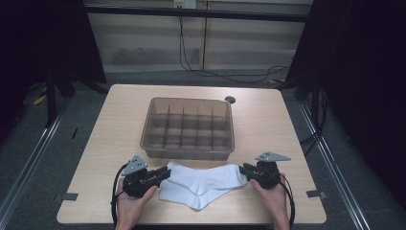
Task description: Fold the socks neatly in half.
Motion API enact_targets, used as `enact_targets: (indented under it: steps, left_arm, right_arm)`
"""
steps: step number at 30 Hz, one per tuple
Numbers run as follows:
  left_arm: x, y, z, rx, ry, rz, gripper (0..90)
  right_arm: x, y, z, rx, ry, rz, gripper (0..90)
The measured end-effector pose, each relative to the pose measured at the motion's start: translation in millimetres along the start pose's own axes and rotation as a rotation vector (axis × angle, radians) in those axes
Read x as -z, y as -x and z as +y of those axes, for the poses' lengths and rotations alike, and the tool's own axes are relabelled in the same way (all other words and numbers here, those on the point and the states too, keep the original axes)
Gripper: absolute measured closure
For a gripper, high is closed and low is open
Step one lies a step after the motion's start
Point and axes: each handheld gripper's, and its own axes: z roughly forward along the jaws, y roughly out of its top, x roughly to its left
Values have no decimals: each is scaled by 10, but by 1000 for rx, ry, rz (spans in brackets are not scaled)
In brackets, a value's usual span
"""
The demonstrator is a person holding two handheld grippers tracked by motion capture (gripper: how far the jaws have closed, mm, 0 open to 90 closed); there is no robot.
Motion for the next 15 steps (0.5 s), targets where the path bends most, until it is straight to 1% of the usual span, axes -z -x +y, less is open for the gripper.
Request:
enact_targets:
  steps: [2, 3, 4, 5, 7, 8, 10, 11, 12, 13, 14, 15]
  left_arm:
    - [-8, -22, 6, 10, 2, 1, 703]
    - [-14, -43, 13, 15, 0, 12, 691]
    - [-20, -57, 22, 20, -1, 19, 676]
    - [-36, -78, 28, 23, 1, 16, 660]
    - [-92, -121, 33, 16, -29, 31, 638]
    - [-122, -134, 31, 18, -43, 50, 620]
    - [-176, -155, 24, 7, -63, 57, 612]
    - [-222, -155, 23, -1, -75, 84, 603]
    - [-260, -160, 21, -4, -79, 90, 603]
    - [-289, -173, 18, -6, -88, 82, 604]
    - [-344, -187, 9, -8, -112, 84, 607]
    - [-363, -190, 4, -15, -128, 103, 627]
  right_arm:
    - [38, -6, -2, 0, 8, -4, 734]
    - [50, -8, -2, 1, 10, -3, 734]
    - [70, -17, -4, 6, 11, -12, 736]
    - [79, -23, -10, 7, 11, -9, 736]
    - [69, -39, -32, 10, 2, -18, 725]
    - [55, -44, -50, 11, -5, -18, 719]
    - [27, -57, -90, 6, -12, -19, 696]
    - [18, -60, -104, 4, -14, -22, 687]
    - [4, -60, -122, -2, -17, -26, 676]
    - [-7, -63, -129, -3, -21, -28, 672]
    - [-15, -67, -130, -1, -20, -26, 663]
    - [-30, -72, -127, -2, -22, -22, 642]
